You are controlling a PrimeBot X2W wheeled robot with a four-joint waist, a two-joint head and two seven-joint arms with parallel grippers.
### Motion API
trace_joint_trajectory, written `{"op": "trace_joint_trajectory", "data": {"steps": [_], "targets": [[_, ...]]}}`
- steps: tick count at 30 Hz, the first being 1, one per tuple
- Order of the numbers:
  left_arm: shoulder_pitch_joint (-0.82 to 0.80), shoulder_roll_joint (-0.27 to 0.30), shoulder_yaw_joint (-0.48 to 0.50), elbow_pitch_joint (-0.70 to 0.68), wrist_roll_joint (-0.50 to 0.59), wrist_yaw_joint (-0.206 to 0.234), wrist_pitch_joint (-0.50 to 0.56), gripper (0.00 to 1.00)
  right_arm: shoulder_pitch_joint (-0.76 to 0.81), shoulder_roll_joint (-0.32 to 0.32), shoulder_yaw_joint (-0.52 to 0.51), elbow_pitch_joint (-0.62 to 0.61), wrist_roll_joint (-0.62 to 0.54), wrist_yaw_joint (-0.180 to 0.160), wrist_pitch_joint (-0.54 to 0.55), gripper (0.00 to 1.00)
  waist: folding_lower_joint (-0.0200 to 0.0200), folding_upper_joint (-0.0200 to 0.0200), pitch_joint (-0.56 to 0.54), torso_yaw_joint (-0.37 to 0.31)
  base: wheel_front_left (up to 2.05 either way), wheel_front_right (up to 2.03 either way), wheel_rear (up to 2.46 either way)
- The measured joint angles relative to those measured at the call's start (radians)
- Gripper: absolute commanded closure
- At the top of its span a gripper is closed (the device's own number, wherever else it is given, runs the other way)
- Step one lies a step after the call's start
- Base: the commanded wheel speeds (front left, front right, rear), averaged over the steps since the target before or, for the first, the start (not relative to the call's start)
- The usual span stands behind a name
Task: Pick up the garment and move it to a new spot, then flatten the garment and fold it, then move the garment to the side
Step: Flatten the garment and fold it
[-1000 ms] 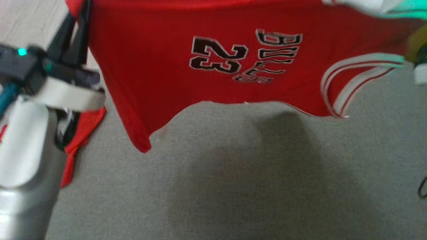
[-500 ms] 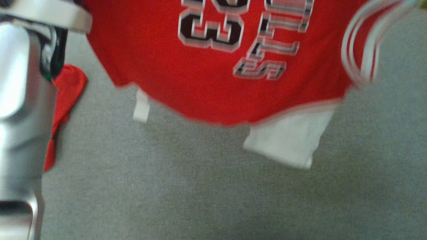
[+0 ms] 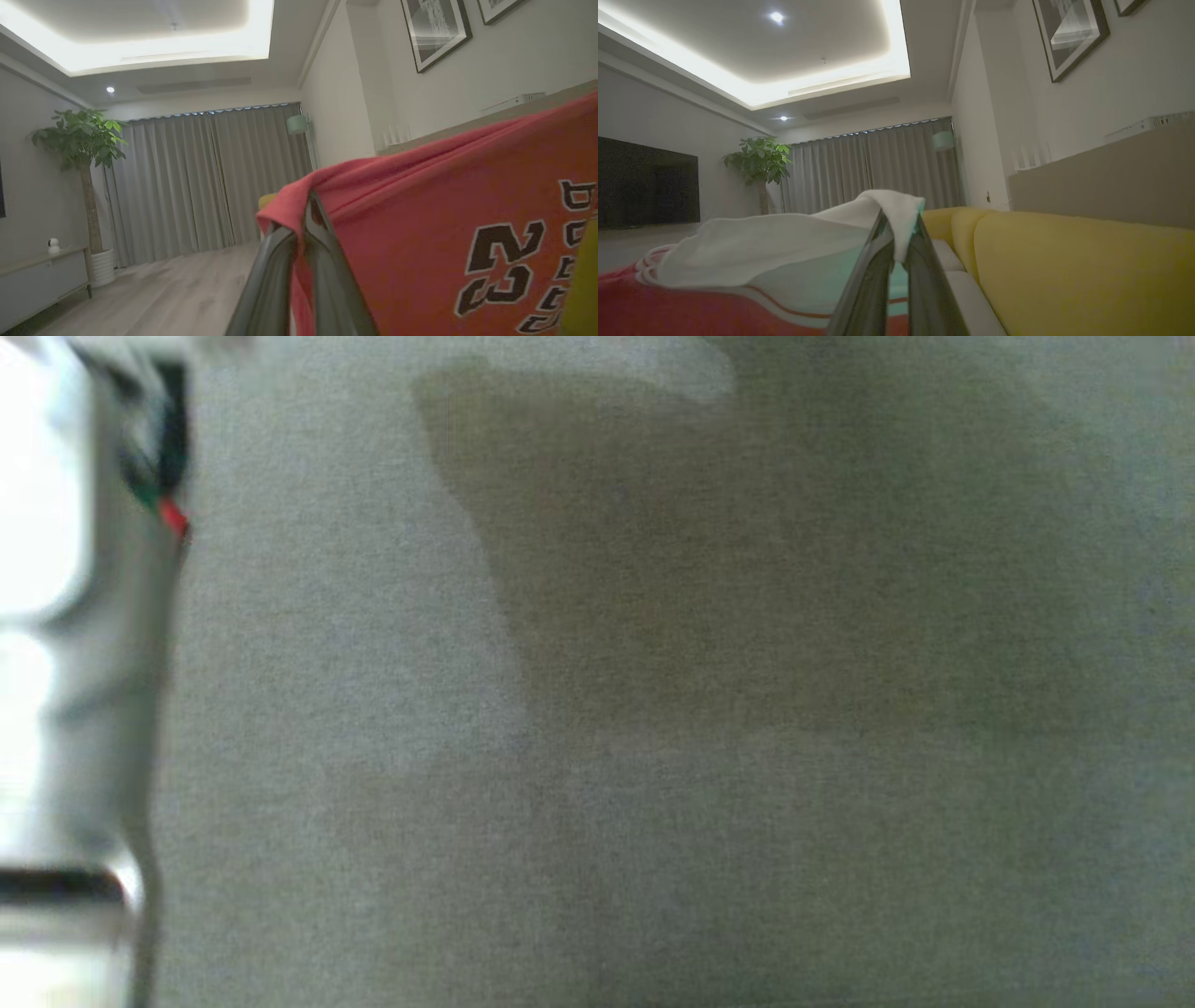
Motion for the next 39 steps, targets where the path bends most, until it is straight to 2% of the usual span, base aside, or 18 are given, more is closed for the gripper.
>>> {"op": "trace_joint_trajectory", "data": {"steps": [3,9,13,16,23,29,32,39], "targets": [[0.171,-0.032,0.000,-0.016,-0.004,-0.011,0.000,1.00,0.155,-0.003,0.032,-0.007,0.066,0.000,-0.006,1.00,0.0000,0.0000,-0.008,-0.007,0.00,0.00,0.00],[0.579,-0.112,0.026,-0.012,-0.021,-0.025,0.001,1.00,0.611,0.003,0.077,-0.096,0.220,0.000,-0.007,1.00,-0.0001,0.0000,-0.038,-0.030,0.00,0.00,0.00],[0.758,-0.145,0.058,-0.007,-0.021,-0.035,0.002,1.00,0.869,0.014,0.090,-0.152,0.281,0.000,-0.017,1.00,-0.0001,0.0000,-0.062,-0.051,0.00,0.00,0.00],[0.854,-0.172,0.114,-0.020,-0.033,-0.043,0.002,1.00,0.998,0.023,0.099,-0.189,0.317,0.000,-0.024,1.00,-0.0003,0.0000,-0.086,-0.065,0.00,0.00,0.00],[1.035,-0.204,0.133,-0.034,-0.041,-0.053,0.002,1.00,1.161,0.050,0.104,-0.218,0.325,0.000,-0.034,1.00,-0.0003,0.0001,-0.160,-0.085,0.00,0.00,0.00],[1.152,-0.204,0.147,-0.067,-0.075,-0.061,0.002,1.00,1.316,0.079,0.099,-0.235,0.327,0.000,-0.034,1.00,-0.0002,0.0001,-0.224,-0.084,0.00,0.00,0.00],[1.182,-0.204,0.120,-0.082,-0.092,-0.061,0.002,1.00,1.368,0.085,0.070,-0.264,0.346,0.000,-0.034,1.00,-0.0003,0.0001,-0.248,-0.078,0.00,0.00,0.00],[1.166,-0.202,0.062,-0.119,-0.092,-0.061,0.002,1.00,1.368,0.085,0.027,-0.324,0.351,0.000,-0.030,1.00,0.0000,0.0001,-0.244,-0.061,0.00,0.00,0.00]]}}
